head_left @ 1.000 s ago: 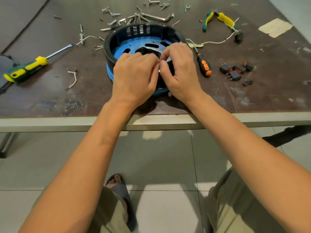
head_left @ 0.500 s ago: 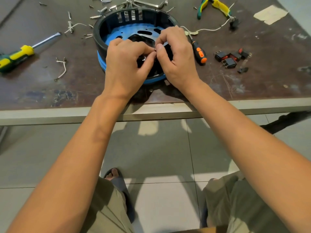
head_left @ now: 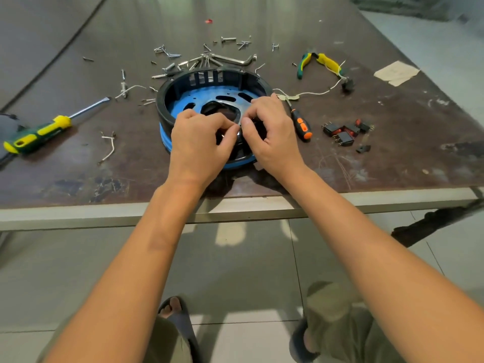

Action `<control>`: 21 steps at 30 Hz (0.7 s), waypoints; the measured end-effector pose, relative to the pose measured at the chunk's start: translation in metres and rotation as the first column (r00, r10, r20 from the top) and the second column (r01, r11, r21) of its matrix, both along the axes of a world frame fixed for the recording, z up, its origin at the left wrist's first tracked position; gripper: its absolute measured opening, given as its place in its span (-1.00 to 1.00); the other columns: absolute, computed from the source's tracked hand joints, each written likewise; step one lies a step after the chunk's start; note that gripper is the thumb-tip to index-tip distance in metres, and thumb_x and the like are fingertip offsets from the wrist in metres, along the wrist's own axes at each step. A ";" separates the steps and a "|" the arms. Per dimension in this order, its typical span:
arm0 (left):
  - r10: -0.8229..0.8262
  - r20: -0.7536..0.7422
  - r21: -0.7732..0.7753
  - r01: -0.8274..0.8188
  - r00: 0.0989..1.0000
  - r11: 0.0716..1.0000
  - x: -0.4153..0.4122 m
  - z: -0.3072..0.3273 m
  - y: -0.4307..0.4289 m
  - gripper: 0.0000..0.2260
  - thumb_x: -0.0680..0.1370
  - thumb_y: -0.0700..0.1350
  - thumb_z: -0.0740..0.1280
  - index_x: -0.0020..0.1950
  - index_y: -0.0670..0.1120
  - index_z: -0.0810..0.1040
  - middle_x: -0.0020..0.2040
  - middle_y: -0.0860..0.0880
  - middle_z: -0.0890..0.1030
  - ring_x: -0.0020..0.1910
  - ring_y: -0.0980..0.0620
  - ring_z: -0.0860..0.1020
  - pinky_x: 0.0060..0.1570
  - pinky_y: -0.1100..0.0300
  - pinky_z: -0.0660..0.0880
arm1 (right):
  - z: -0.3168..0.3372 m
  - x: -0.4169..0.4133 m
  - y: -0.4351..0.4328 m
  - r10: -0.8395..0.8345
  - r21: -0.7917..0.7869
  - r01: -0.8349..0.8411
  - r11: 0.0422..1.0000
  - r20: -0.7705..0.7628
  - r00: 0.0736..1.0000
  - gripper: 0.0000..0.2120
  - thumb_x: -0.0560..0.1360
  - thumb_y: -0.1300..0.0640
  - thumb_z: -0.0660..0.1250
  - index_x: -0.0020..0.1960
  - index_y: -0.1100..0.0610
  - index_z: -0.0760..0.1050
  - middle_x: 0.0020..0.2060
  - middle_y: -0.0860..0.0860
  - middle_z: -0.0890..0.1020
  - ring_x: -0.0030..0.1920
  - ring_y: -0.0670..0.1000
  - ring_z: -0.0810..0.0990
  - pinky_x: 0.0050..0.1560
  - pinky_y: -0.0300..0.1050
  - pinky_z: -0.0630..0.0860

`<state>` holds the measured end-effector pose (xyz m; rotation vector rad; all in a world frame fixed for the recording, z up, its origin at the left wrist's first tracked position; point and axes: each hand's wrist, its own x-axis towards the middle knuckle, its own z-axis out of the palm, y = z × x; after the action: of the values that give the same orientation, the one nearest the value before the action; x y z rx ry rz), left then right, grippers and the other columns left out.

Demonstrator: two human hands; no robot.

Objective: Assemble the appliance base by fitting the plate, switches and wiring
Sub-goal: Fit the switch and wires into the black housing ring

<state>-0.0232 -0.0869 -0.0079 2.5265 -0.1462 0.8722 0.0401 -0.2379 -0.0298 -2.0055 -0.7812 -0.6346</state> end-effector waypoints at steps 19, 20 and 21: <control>0.024 -0.108 0.172 -0.005 0.994 0.985 0.003 0.003 -0.010 -0.63 0.61 0.19 0.13 0.24 0.04 0.58 -0.15 0.09 0.66 -0.17 0.05 0.57 0.10 0.00 0.39 | 0.023 0.034 -0.053 -0.079 -0.105 0.056 0.993 -0.225 0.971 -0.66 0.55 0.32 0.21 0.29 0.20 0.53 0.21 0.06 0.59 0.27 -0.02 0.51 0.32 -0.21 0.39; 0.026 -0.100 0.180 -0.007 0.995 0.984 0.003 0.002 -0.010 -0.63 0.60 0.19 0.14 0.24 0.05 0.58 -0.14 0.08 0.67 -0.17 0.05 0.57 0.08 0.01 0.39 | 0.024 0.046 -0.059 -0.179 -0.184 0.139 0.973 -0.220 0.959 -0.63 0.53 0.32 0.22 0.33 0.21 0.50 0.25 0.10 0.56 0.31 0.03 0.48 0.34 -0.17 0.36; 0.025 -0.092 0.185 -0.007 0.995 0.983 0.004 0.002 -0.010 -0.63 0.60 0.19 0.15 0.24 0.05 0.58 -0.14 0.08 0.67 -0.17 0.05 0.58 0.06 0.02 0.39 | 0.025 0.059 -0.066 -0.289 -0.275 0.225 0.935 -0.221 0.931 -0.59 0.53 0.31 0.23 0.37 0.23 0.46 0.30 0.14 0.52 0.35 0.09 0.43 0.37 -0.13 0.31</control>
<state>-0.0191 -0.0970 -0.0062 2.7393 -0.1851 0.7759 0.0994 -0.3041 -0.0048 -2.3869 -0.4568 -0.4236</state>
